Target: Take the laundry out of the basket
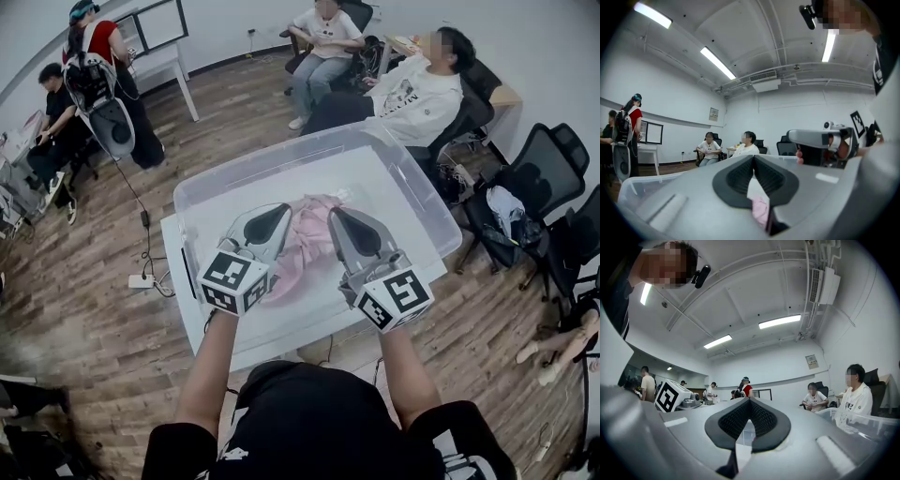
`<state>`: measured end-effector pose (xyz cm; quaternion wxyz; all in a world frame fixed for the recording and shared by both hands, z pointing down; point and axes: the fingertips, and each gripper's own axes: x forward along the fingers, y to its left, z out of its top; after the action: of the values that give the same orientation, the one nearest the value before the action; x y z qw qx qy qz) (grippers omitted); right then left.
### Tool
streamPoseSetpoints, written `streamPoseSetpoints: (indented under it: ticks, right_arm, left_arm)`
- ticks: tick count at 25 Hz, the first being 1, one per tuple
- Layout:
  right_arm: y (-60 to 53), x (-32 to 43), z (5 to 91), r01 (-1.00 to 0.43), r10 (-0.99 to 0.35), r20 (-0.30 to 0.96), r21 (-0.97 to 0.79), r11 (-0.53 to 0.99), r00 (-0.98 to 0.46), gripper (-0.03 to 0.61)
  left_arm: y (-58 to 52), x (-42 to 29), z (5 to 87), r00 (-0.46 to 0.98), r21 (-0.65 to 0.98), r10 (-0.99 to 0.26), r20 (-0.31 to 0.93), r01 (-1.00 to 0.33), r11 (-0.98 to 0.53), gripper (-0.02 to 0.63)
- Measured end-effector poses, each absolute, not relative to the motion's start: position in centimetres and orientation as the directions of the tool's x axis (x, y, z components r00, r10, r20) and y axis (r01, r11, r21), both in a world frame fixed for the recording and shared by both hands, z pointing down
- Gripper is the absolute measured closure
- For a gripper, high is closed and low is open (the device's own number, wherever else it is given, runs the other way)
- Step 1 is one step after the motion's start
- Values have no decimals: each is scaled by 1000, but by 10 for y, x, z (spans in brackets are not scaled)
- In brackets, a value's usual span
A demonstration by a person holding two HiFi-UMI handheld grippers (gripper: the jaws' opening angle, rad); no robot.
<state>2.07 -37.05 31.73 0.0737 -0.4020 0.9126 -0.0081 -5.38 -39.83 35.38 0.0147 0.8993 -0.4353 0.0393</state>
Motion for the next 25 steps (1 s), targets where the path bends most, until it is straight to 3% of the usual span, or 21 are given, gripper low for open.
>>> streamPoseSetpoints:
  ticks: [8,9,10,20,23,25]
  right_arm:
    - [-402,33,320,-763,-768,-130,-92,639,-627,580]
    - [-405,34,320,-766,-771,-128,-95,636,-624,578]
    - [-409,35,322,-768,-774,-124,-98,632,-621,578]
    - [-435,48,349,-791,-803,-60,-142,595,-593,578]
    - [-444,50,356,-794,-805,-50,-146,591,-590,578]
    - [-448,51,360,-798,-810,-40,-147,584,-586,578]
  left_arm:
    - [-448,-43,407,652,-7,-706,277,-734,-680,603]
    - [-454,-40,420,659,5,-683,315,-721,-693,560]
    - [-459,-37,433,664,15,-657,356,-707,-707,463]
    - [-490,-22,594,527,-55,-451,721,-605,-795,88]
    - [-495,-27,623,491,-68,-425,760,-591,-804,32]
    - [-496,-30,638,475,-62,-404,782,-587,-807,31]
